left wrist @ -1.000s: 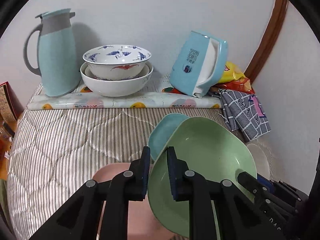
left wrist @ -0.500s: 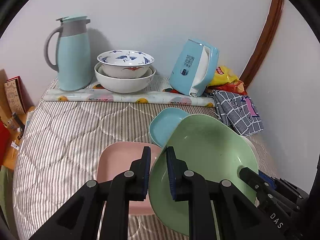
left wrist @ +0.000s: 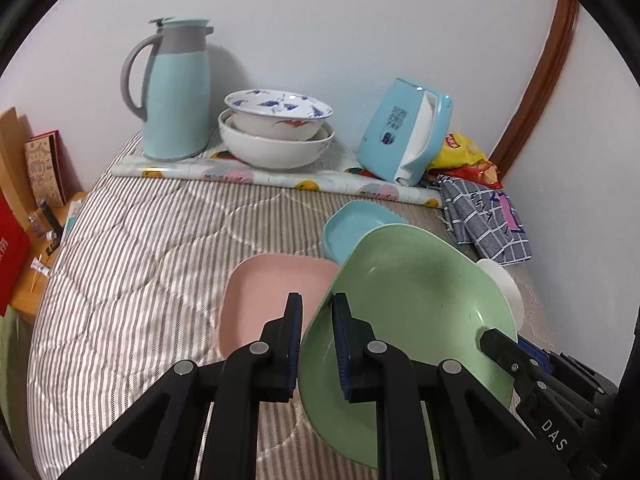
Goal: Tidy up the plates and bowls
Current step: 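Lift the green plate with both grippers and carry it over the pink plate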
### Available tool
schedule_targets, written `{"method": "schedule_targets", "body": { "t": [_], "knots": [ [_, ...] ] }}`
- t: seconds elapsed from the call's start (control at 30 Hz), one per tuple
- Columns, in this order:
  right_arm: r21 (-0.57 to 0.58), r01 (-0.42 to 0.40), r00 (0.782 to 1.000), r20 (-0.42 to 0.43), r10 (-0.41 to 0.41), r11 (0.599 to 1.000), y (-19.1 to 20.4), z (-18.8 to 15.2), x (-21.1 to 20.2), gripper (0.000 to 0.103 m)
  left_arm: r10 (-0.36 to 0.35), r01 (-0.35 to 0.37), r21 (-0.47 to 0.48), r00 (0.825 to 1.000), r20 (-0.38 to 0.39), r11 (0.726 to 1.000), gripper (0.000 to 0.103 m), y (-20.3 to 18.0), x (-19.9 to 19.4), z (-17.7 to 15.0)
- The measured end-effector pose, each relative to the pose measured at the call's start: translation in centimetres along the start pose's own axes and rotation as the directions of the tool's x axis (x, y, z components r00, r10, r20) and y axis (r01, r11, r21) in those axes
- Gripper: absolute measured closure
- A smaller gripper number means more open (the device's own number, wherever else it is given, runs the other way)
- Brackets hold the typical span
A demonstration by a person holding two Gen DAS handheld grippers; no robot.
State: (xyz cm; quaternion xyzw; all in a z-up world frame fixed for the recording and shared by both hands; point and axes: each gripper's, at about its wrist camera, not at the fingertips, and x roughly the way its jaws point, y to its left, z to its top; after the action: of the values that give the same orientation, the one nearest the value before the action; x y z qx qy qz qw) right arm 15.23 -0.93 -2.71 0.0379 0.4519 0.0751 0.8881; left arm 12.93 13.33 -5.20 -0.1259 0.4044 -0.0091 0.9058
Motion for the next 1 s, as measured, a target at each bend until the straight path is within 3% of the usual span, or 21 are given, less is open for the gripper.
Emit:
{"method": "schedule_targets", "body": {
  "t": [0.53, 1.0],
  "knots": [
    [-0.096, -0.028, 0.991, -0.136, 0.015, 0.995, 5.1, -2.4, 5.9, 0.09, 0.051, -0.063, -0.11, 0.993, -0.105, 0.992, 0.089, 7.1, 2.8, -2.5],
    [-0.087, -0.022, 0.986, -0.167, 0.007, 0.996, 4.7, -0.7, 9.2, 0.09, 0.053, -0.068, -0.119, 0.991, -0.12, 0.991, 0.089, 7.0, 5.8, -0.6]
  ]
}}
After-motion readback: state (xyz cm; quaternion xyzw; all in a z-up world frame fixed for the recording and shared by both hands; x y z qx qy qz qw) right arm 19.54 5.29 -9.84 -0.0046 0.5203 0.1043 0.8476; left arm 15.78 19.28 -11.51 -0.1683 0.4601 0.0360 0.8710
